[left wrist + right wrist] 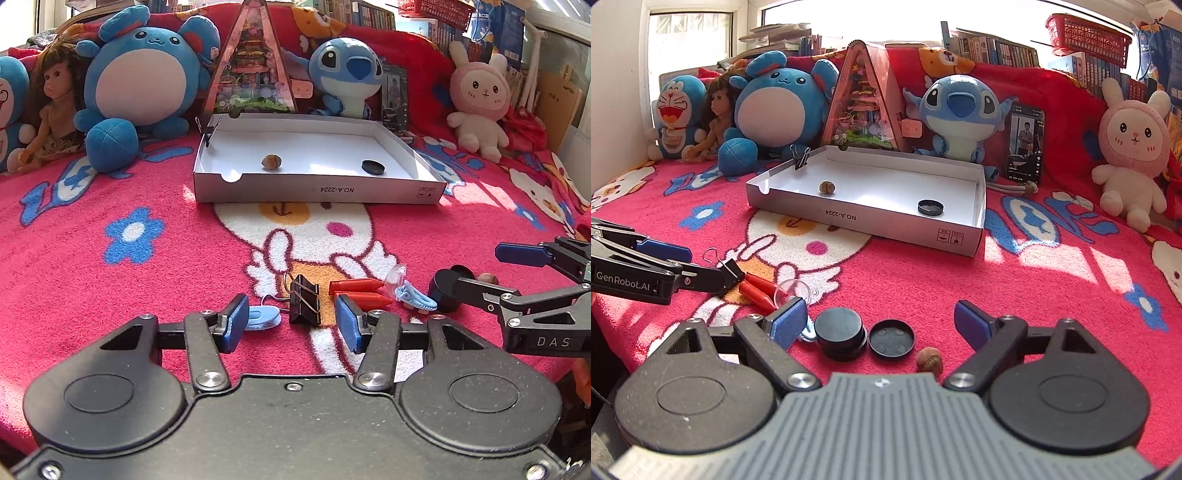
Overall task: Organize rigid objects
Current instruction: 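Grasp the light-blue hair clip with the left gripper while the right grasps the black jar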
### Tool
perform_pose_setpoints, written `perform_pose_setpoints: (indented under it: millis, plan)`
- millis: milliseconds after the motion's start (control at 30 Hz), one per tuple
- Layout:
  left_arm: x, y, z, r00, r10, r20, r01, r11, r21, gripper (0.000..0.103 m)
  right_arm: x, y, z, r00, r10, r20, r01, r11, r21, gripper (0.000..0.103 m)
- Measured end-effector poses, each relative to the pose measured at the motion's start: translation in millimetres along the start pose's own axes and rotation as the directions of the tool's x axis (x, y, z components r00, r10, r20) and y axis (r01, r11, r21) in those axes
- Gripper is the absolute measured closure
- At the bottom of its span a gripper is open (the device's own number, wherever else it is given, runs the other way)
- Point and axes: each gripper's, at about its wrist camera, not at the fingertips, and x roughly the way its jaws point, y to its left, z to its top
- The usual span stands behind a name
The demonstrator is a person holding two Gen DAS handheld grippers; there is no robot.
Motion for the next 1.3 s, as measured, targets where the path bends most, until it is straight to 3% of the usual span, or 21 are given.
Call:
perform_pose_setpoints:
  millis: [133,467,667,1100,1167,1300]
  plan:
    - [-6.2,7.2,-2.5,1.0,0.019,0.011,-0.018,0.999,-0.044,0.058,2.3,3.4,-5.2,1.0,0.002,-0.015,-0.002,1.0,-0.005,0.027]
    - [-9.9,12.8,-8.9,0.996,0.085,0.038,-0.083,0.995,-0.053,0.058,2.5,12.9,-5.5,1.0,-0.006,-0.003,0.006,1.0,-0.03,0.044]
    - [-5.8,11.3,-11.1,0.995,0.094,0.04,-0.092,0.994,-0.056,0.058,3.6,18.2,-4.0,1.0,0.002,0.002,-0.001,0.999,-0.05,0.045]
    - [5.0,14.6,-14.6,0.995,0.095,0.015,-0.093,0.992,-0.081,0.062,19.7,14.2,0.7,0.999,0.011,-0.035,-0.01,0.999,0.033,0.053]
    - [5.9,14.3,-15.0,0.995,0.094,0.015,-0.093,0.993,-0.079,0.068,21.0,14.7,0.6,0.999,0.013,-0.04,-0.011,0.999,0.032,0.056]
    - [4.5,12.4,-15.1,0.995,0.093,0.022,-0.092,0.993,-0.068,0.068,21.2,16.9,1.3,0.999,0.014,-0.043,-0.013,0.999,0.032,0.065]
